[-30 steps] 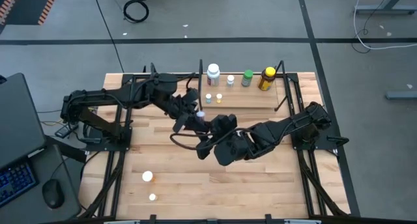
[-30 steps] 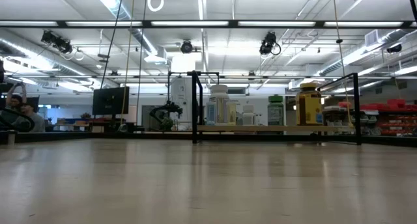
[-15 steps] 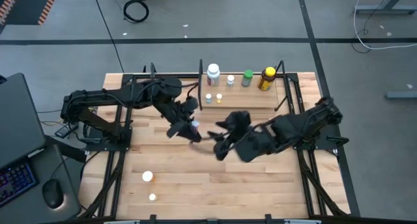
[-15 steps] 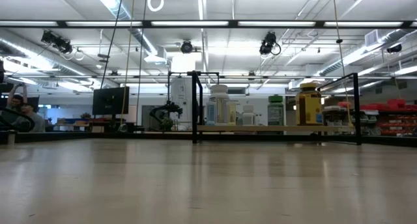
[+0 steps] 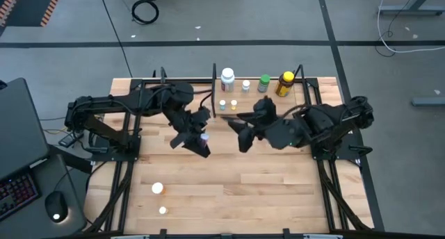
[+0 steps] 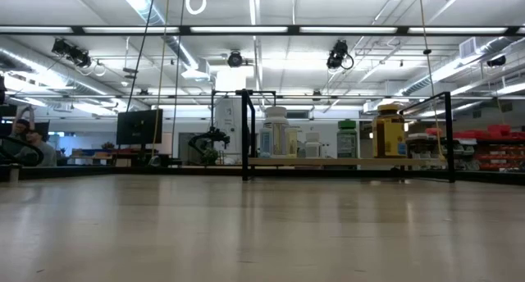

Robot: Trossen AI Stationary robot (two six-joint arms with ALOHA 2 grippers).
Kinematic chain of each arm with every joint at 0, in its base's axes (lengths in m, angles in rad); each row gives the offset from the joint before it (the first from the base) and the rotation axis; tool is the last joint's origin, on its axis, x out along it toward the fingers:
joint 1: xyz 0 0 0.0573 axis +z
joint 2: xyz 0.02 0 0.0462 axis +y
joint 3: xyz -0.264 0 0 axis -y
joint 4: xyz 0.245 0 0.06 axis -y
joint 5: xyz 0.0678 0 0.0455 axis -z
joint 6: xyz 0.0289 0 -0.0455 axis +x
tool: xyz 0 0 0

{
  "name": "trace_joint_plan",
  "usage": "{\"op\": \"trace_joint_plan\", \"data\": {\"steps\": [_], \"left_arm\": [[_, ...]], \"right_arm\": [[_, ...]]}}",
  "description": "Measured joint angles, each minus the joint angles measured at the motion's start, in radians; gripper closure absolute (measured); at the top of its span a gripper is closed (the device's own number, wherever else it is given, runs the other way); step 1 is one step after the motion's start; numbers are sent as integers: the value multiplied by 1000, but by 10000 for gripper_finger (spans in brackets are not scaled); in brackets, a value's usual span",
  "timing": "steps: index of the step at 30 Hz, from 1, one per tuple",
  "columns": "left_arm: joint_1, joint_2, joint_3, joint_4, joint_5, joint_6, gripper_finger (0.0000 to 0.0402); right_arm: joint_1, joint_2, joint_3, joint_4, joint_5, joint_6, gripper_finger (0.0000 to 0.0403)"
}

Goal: Pick and place medicine bottles onto shelf by color
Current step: Put the pink pill bottle on the shelf

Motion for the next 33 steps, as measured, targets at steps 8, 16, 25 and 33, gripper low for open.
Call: {"op": "trace_joint_plan", "data": {"steps": [8,16,25,33], "left_arm": [[0,0,0,-3,0,14,292],[0,0,0,-13,-1,15,295],[0,0,0,-13,-1,15,296],[0,-1,0,-15,3,15,300]], "right_arm": [[-73,59,-9,176,-237,-52,174],[-96,73,-11,203,-270,-81,174],[-105,78,-18,208,-344,-99,174],[-105,77,-18,207,-437,-139,174]]}}
